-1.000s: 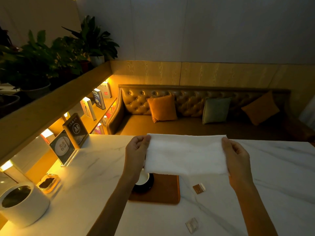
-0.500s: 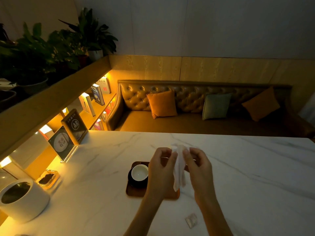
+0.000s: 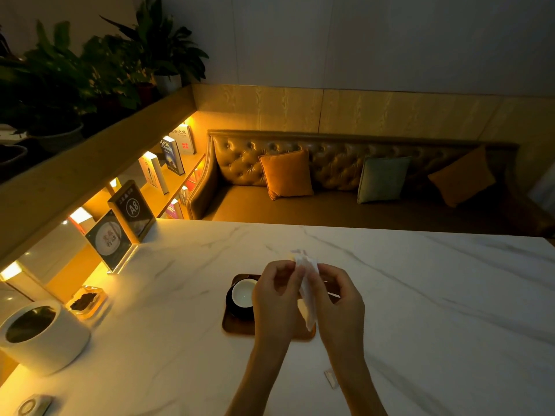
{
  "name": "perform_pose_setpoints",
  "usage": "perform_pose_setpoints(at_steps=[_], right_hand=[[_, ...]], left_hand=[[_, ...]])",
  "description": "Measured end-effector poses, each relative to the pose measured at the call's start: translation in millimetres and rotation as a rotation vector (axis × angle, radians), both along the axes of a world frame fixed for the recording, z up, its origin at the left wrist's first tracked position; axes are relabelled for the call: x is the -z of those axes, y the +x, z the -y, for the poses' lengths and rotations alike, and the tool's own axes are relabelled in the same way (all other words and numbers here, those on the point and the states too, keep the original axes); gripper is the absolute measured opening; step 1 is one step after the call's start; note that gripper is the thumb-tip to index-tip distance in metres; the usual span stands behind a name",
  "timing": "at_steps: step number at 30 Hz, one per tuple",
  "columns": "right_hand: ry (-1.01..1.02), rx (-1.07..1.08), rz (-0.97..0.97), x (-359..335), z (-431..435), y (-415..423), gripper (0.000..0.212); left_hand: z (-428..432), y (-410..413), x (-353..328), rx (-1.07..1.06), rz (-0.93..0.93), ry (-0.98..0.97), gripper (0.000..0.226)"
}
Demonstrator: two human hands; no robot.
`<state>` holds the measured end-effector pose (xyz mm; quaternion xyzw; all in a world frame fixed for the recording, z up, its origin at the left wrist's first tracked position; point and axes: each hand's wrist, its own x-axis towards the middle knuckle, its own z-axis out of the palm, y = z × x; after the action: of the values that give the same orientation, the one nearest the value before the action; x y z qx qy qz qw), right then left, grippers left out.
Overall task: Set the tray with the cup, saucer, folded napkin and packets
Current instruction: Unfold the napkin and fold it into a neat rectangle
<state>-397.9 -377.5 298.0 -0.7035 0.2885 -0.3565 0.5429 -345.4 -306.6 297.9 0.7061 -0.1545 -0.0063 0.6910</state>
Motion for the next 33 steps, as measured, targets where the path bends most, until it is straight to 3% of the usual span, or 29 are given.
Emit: perform_pose_setpoints(at_steps=[3,17,22,24,27,29,31,33], right_hand=[[-0.041,-0.014,-0.005,2.9,-4.4,-0.6,0.012],[0.05,-0.137,0.009,-0.3,3.3,-3.4,0.021],[0.053,-0.193,0.006,-6.0,8.3,-6.2,0.024],[0.14,-0.267,0.018,-8.1,12.9,-9.2,0.024],[0.363,-0.362,0.031,-7.6,19.4,-12.6,0.026],[0.483,-0.397,0.03,-6.6,24.3,-14.4,0.031],[0.601,-0.447,0.039,-6.0,30.2,-16.8,0.039],[0.684,-0.485,0.049,-5.8,35.1,-19.3,0.042]], left_hand=[[-0.9,-2.6,-1.2,0.006,-0.007,-0.021,0.016],[-3.4,-4.6,-2.0,0.01,-0.043,0.011,0.012],[-13.8,4.7,-2.8,0.273,-0.123,-0.077,0.026],[-16.5,7.0,2.8,0.203,-0.153,-0.053,0.023],[-22.1,15.7,16.7,-0.058,-0.265,0.033,0.018],[-30.8,22.1,23.5,0.136,-0.475,0.023,0.037],[-40.4,28.0,26.9,0.41,-0.74,-0.178,0.049],[-50.3,31.0,27.7,0.515,-0.844,-0.358,0.048]])
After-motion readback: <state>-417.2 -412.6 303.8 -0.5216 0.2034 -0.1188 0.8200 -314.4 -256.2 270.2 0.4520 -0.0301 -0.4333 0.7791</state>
